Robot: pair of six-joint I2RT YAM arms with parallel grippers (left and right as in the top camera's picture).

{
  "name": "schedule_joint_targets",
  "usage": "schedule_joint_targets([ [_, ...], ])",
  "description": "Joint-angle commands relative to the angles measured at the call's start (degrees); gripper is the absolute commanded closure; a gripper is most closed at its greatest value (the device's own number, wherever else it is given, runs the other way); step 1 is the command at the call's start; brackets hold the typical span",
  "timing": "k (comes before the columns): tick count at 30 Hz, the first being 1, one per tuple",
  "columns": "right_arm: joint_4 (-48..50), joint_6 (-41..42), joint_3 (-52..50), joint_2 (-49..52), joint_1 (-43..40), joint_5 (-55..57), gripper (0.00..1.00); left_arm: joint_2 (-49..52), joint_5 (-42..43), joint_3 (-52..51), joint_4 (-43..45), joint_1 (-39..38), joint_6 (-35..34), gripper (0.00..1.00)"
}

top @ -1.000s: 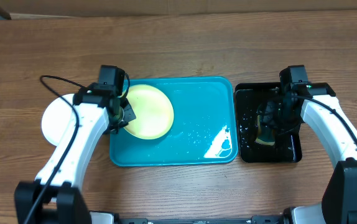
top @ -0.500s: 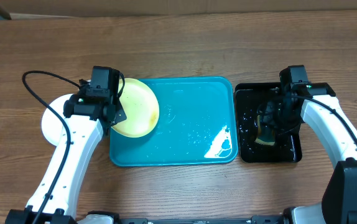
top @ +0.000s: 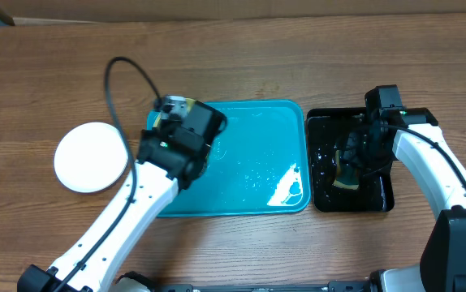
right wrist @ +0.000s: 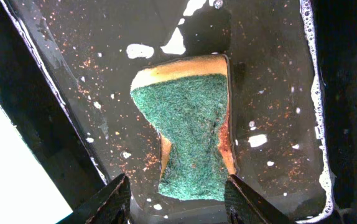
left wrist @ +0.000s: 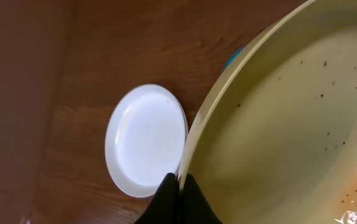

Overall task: Clean dirty plates on tray and stack at the side
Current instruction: 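Grip the yellow plate rim and tilt it up with the left gripper, then carry the yellow plate left and set it on the white plates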

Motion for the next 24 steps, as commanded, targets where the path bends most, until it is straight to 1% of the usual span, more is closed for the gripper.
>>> schedule_joint_targets([
  [1,0.1,0.0,1.5,-1.2,0.2,-0.3,0.5,0.4,-11.3,1.6,0.9,-4.5,3.6,0.96],
  [5,0.1,0.0,1.5,-1.2,0.2,-0.3,0.46,0.9,-16.2,1.6,1.2,-7.7,3.9,0.96],
  [12,0.1,-0.1,1.5,-1.2,0.2,-0.3,0.46,0.9,-16.5,1.6,1.6,-8.4,4.0,0.96],
  [14,0.1,-0.1,1.5,-1.2,0.2,-0.3,0.45,0.9,-16.5,1.6,1.6,-8.4,4.0,0.96],
  [15,0.2,-0.1,1.5,-1.2,0.2,-0.3,0.42,0.9,-16.5,1.6,1.6,-8.4,4.0,0.96],
  [17,0.3,-0.1,1.5,-1.2,0.2,-0.3,0.39,0.9,-16.5,1.6,1.6,-8.4,4.0,0.96],
  [24,0.3,-0.1,1.5,-1.2,0.2,-0.3,0.13,0.9,-16.5,1.6,1.6,-8.3,3.9,0.96],
])
